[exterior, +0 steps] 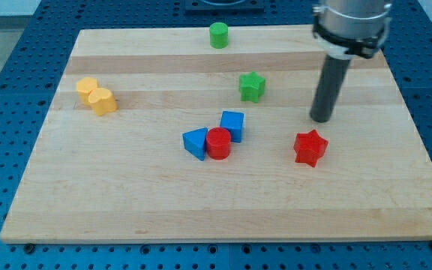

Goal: Push red star towards blue cube

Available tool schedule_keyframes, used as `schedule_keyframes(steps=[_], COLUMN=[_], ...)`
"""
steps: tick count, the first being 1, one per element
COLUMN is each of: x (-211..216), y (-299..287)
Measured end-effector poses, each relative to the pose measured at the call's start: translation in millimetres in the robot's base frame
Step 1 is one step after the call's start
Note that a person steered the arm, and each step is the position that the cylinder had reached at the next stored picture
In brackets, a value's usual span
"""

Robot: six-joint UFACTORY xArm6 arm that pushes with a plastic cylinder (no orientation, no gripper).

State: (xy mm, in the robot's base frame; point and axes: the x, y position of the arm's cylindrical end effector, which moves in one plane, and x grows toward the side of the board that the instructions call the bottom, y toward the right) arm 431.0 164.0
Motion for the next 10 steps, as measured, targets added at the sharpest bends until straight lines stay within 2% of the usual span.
schedule_keyframes(steps=[1,2,6,8,10], x=[54,84,84,83,83], y=[11,11,3,-29,-89])
